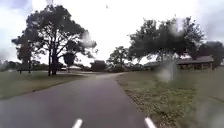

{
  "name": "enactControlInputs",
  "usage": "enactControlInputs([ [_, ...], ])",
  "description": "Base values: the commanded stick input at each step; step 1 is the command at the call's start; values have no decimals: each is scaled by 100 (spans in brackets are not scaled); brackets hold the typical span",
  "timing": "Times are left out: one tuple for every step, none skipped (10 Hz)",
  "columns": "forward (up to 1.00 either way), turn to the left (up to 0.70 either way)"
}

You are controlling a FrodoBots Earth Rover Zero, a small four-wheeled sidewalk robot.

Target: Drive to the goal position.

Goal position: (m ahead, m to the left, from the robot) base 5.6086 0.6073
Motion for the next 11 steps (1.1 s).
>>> enactControlInputs([
  [85, 0],
  [85, 0],
  [85, 0],
  [85, 0],
  [85, 0],
  [85, 0],
  [85, 0],
  [85, 0],
  [85, 0],
  [85, 0],
  [85, 0],
])
